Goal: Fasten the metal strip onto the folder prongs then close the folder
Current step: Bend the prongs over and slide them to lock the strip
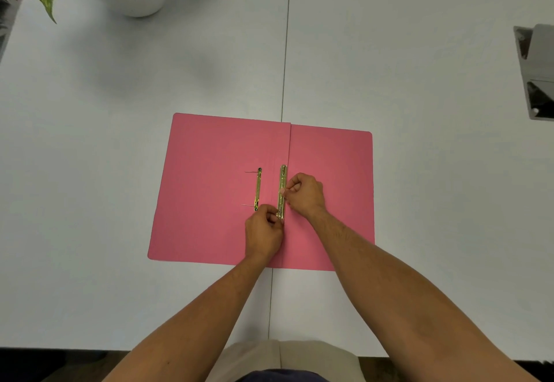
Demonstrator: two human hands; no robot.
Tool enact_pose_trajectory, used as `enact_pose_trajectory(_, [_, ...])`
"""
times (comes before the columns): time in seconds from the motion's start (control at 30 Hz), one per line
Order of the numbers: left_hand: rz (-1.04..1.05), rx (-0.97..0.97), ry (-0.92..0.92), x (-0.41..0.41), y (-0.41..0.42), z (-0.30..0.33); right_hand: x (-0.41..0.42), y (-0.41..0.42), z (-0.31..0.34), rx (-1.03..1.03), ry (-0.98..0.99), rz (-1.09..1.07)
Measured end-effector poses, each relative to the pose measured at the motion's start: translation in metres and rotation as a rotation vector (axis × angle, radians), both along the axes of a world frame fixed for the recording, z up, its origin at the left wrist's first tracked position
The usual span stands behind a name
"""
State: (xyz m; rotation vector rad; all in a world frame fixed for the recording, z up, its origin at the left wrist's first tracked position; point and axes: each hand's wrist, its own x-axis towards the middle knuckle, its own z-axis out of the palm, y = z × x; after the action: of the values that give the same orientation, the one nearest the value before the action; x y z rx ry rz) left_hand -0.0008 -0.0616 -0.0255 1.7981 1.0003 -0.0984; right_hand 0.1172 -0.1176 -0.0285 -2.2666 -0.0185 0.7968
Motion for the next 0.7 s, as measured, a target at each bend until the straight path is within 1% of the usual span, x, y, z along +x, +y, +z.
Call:
enact_pose_trajectory(0.5, [-0.095,0.026,0.011,0.0,0.009,-0.002,-0.001,-0.001,-0.001,0.013,0.001,-0.003])
enact_pose_trajectory(0.6, [-0.12,0.117,0.0,0.007,0.021,-0.005,-0.001,-0.001,-0.002,0.018,0.005,-0.005])
enact_pose_trajectory(0.7, [-0.272,0.32,-0.011,0.02,0.035,-0.008,-0.001,-0.001,-0.002,0.016,0.014,-0.008])
